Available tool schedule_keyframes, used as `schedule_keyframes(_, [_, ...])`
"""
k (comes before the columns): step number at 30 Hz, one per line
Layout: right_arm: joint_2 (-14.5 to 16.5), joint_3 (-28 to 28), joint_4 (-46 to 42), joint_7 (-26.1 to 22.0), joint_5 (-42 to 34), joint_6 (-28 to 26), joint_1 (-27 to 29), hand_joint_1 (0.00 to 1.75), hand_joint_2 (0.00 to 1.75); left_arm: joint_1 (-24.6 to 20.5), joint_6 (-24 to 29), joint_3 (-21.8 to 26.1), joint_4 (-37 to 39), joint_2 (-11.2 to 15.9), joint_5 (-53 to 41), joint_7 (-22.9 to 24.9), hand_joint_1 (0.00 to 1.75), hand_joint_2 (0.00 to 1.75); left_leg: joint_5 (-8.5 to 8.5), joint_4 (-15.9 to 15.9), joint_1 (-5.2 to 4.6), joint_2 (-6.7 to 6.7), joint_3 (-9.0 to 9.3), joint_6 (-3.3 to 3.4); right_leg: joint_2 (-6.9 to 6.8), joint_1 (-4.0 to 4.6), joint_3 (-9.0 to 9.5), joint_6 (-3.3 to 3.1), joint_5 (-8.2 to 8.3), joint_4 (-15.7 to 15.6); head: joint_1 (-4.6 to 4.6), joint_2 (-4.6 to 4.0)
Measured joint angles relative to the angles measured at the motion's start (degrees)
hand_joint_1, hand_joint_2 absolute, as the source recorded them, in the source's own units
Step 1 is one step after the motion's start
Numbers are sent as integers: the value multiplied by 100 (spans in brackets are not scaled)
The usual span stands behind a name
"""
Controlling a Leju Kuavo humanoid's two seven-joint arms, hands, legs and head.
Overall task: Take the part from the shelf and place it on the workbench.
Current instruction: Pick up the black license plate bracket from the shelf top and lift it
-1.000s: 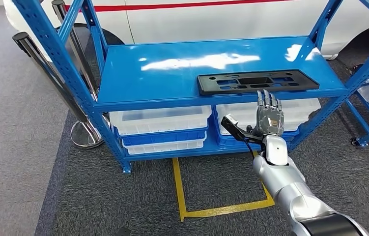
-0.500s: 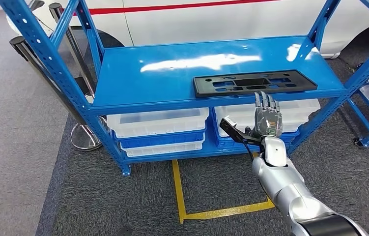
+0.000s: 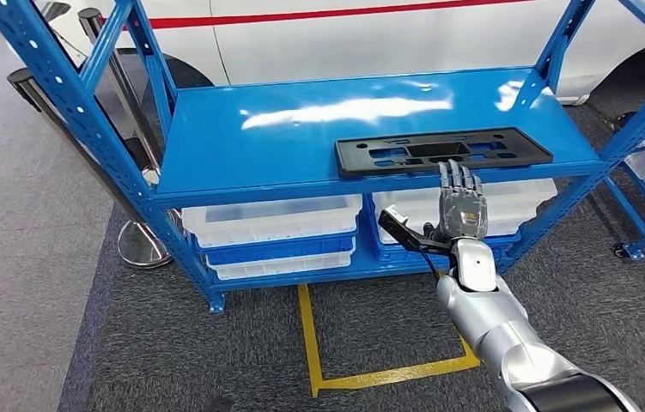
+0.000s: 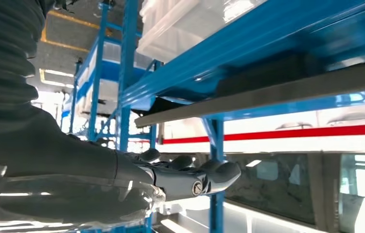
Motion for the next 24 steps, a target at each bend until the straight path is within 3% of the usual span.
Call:
schedule_keyframes(2, [1, 10, -4, 2, 0, -1, -19, 0, 175, -3, 1, -2, 0, 0, -10, -10, 0, 0, 23, -90, 35, 8, 69, 66, -13, -3, -88, 53, -139, 216, 4, 0])
schedule_keyframes(5, [-1, 23, -1, 0, 13, -1, -18, 0, 175, -20, 2, -15, 0, -5, -42, -21, 0, 0, 5, -121, 47, 12, 110, 114, -24, -34, -672, 114, -560, 1271, 9, 0])
schedule_keyframes(6, [-1, 28, 1, -1, 20, -1, -7, 0, 175, -21, 3, -20, 0, -7, -49, -22, 0, 0, -9, -116, 48, 10, 116, 113, -25, -47, -854, 133, -606, 1545, 9, 0])
schedule_keyframes(7, [-1, 33, 3, -2, 27, -1, 0, 0, 175, -17, 5, -24, 0, -8, -52, -22, 0, 0, -27, -109, 50, 7, 128, 108, -26, -59, -935, 146, -537, 1610, 8, 0])
schedule_keyframes(8, [-1, 36, 3, -2, 32, 0, 0, 0, 175, -13, 9, -25, 0, -9, -52, -22, 0, 0, -52, -98, 54, 3, 147, 96, -30, -71, -893, 153, -364, 1444, 9, 0])
schedule_keyframes(10, [0, 38, 2, -2, 40, 4, -10, 0, 175, -11, 13, -27, 0, -10, -52, -22, 0, 0, -121, -62, 64, -4, 204, 53, -50, -89, -554, 153, 69, 680, 8, 0])
schedule_keyframes(12, [5, 42, 0, -5, 44, 11, -17, 0, 175, -20, 17, -28, 0, -10, -53, -22, 0, 0, -190, -19, 55, -8, 228, -15, -64, -64, -280, 118, 232, 126, 10, 0])
schedule_keyframes(14, [15, 45, -1, -8, 44, 17, -10, 0, 175, -25, 24, -31, 0, -10, -57, -21, 0, 0, -223, -22, 44, -6, 238, -87, -53, -24, -234, 49, 183, 45, 12, 0])
schedule_keyframes(17, [22, 47, -5, -8, 45, 17, -14, 0, 175, -22, 34, -34, 0, -10, -59, -18, 0, 0, -330, 80, 62, 0, 237, -177, -33, -40, -168, -74, 159, 10, 7, 0])
schedule_keyframes(19, [33, 56, -7, -10, 49, 16, -19, 0, 175, -27, 36, -36, 0, -10, -59, -15, 0, 0, -593, 644, 67, 2, -24, -211, -30, -43, -101, -146, 125, -12, 2, 0])
schedule_keyframes(21, [39, 71, -5, -14, 54, 16, -6, 0, 175, -24, 37, -39, 0, -10, -59, -14, 0, 0, -841, 1422, 64, 2, -479, -221, -28, -15, -51, -187, 79, -11, 1, 0])
schedule_keyframes(22, [39, 78, -4, -15, 58, 15, 3, 0, 175, -16, 37, -42, 0, -10, -59, -14, 0, 0, -827, 1628, 61, 2, -644, -212, -23, 3, -22, -197, 53, -10, 0, 0])
schedule_keyframes(23, [40, 84, -3, -15, 62, 13, 9, 0, 175, -7, 37, -46, 0, -10, -59, -13, 0, 0, -690, 1615, 54, 0, -708, -189, -16, 21, 17, -202, 22, -10, 1, 0])
schedule_keyframes(24, [44, 91, -4, -15, 69, 8, 10, 0, 175, 1, 37, -50, 0, -10, -59, -13, 0, 0, -448, 1371, 43, -2, -655, -150, -6, 40, 69, -203, -14, -10, 1, 0])
